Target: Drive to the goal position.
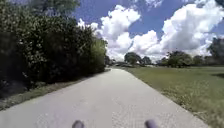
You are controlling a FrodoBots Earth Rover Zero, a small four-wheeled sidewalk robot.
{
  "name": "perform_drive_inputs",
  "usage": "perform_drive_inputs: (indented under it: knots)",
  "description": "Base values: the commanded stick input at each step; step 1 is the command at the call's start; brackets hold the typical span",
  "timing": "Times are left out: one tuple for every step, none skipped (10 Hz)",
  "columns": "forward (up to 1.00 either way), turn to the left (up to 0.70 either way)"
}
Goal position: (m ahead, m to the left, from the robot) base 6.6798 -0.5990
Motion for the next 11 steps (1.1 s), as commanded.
perform_drive_inputs:
  knots:
    - [0.50, 0.00]
    - [0.50, 0.00]
    - [0.50, 0.00]
    - [0.50, 0.00]
    - [0.50, 0.00]
    - [0.50, 0.00]
    - [0.50, 0.00]
    - [0.50, 0.00]
    - [0.50, 0.00]
    - [0.50, 0.00]
    - [0.50, 0.00]
